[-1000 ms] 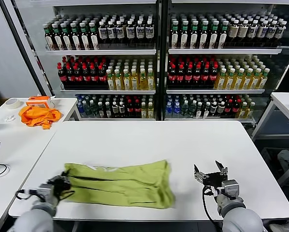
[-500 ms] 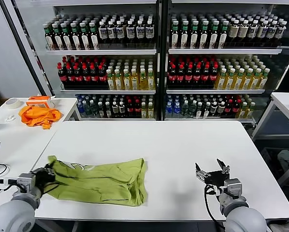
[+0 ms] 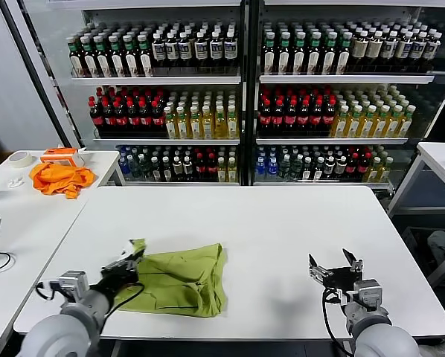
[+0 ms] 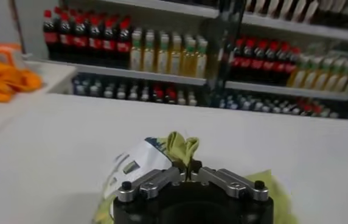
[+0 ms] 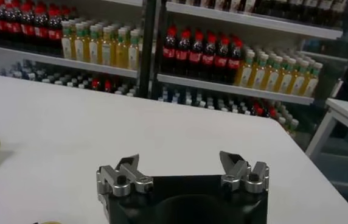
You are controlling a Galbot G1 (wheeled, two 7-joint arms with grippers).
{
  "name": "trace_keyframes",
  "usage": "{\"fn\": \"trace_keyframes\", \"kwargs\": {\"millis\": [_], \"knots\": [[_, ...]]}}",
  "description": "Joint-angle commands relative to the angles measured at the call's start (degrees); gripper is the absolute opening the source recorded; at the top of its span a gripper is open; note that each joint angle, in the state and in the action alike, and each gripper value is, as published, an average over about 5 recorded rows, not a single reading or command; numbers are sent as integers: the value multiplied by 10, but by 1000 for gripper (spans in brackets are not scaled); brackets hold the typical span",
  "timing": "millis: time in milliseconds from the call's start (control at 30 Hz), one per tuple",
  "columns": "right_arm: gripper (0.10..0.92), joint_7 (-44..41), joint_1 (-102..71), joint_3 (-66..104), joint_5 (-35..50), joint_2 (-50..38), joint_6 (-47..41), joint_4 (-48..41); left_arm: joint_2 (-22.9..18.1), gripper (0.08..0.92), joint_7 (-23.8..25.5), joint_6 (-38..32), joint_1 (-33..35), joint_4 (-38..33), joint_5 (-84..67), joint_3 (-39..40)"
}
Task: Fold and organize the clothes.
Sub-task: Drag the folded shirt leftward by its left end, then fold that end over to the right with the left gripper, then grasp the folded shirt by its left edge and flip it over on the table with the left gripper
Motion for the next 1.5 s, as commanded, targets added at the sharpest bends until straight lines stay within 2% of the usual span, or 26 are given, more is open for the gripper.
{"fn": "trace_keyframes", "kwargs": {"millis": [33, 600, 800, 1000, 1133, 1233, 1333, 1400, 1500], "knots": [[823, 1, -30, 27, 0, 7, 1, 6, -86, 93, 28, -11, -95, 48, -10, 128], [823, 1, -39, 47, 1, 18, 1, -2, -113, 109, 27, 15, -132, 92, -17, 171], [823, 1, -35, 40, 0, 20, 1, -4, -136, 259, 41, -23, -150, 120, -43, 173], [823, 3, -19, 23, 0, 17, 1, -12, -170, 432, 69, -39, -161, 93, -61, 152], [823, 2, -3, 10, 0, 16, 1, -16, -137, 545, 93, -42, -145, 59, -14, 111], [823, 1, 10, 0, 0, 18, 2, -21, -82, 632, 107, -48, -103, 44, 52, 57], [823, -1, 25, -14, 0, 21, 3, -25, -35, 718, 94, -45, -44, 58, 126, -1], [823, -2, 38, -26, 0, 23, 3, -28, -19, 773, 81, -36, 3, 82, 178, -32], [823, -5, 54, -41, 0, 25, 4, -33, -19, 814, 67, -23, 64, 109, 220, -53]]}}
